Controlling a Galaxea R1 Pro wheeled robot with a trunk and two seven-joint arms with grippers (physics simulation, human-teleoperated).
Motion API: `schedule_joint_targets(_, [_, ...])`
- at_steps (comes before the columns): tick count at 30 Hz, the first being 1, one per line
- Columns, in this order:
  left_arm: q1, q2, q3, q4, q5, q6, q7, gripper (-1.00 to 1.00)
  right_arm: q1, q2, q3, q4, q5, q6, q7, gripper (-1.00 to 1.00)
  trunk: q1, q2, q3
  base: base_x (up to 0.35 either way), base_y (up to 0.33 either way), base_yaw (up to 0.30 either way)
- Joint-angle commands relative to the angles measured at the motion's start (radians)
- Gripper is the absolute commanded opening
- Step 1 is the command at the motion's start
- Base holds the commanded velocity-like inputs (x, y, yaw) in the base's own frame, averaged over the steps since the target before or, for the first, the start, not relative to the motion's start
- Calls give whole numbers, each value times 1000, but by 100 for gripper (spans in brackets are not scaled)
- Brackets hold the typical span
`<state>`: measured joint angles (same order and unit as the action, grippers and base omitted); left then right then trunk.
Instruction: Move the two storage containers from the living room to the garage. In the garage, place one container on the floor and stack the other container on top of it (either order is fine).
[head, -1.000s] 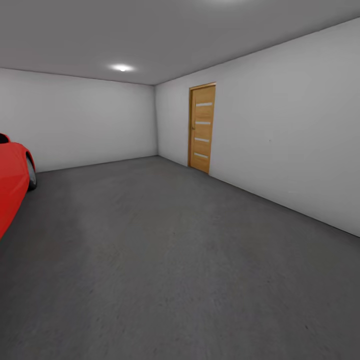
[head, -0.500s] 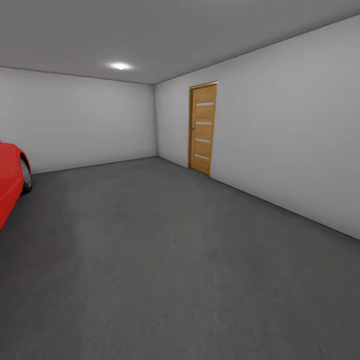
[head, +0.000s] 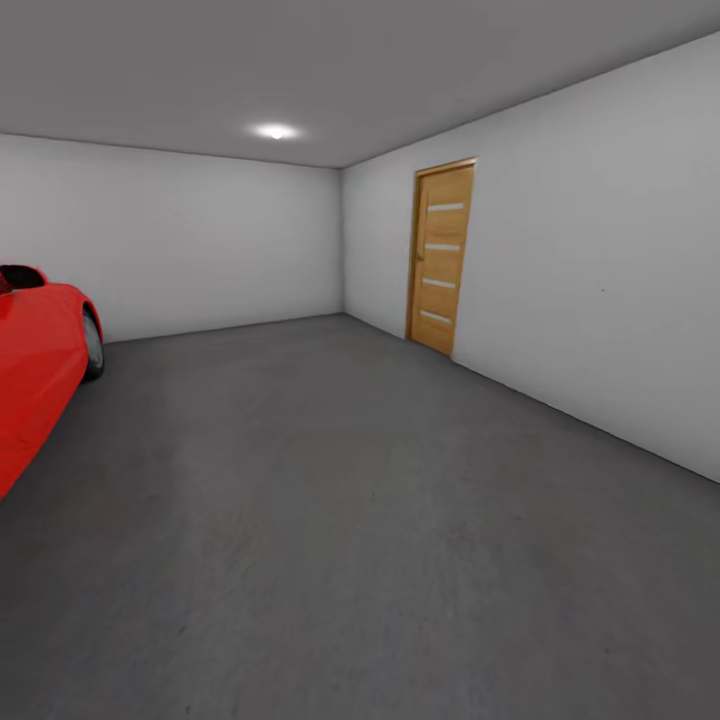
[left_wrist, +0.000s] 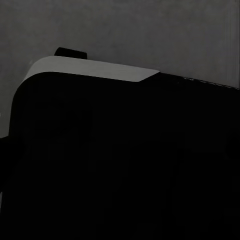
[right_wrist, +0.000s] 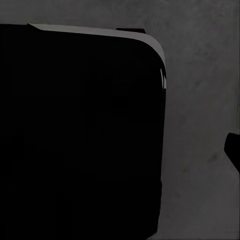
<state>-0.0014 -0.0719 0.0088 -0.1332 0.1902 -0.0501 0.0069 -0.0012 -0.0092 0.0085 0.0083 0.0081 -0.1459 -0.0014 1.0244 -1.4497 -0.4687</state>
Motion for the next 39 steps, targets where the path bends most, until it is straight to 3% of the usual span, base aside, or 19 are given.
schedule_joint_targets(1, [0, 0, 0, 0, 6, -2, 1, 100, 0, 0, 1, 1, 0, -4, 0, 100, 1, 0, -1, 323, 0, 271])
schedule_joint_targets(16, [0, 0, 0, 0, 6, -2, 1, 100, 0, -1, 1, 1, 0, -5, 0, 100, 1, 0, -1, 323, 0, 253])
schedule_joint_targets(30, [0, -2, 0, 0, 6, -2, 1, 100, 0, 18, -11, 2, -1, -8, 0, 100, 1, 0, -1, 322, 0, 16])
schedule_joint_targets(39, [0, -1, 0, 0, 6, -2, 1, 100, 0, 11, -13, 2, -1, -9, 0, 100, 1, 0, -1, 322, 0, 0])
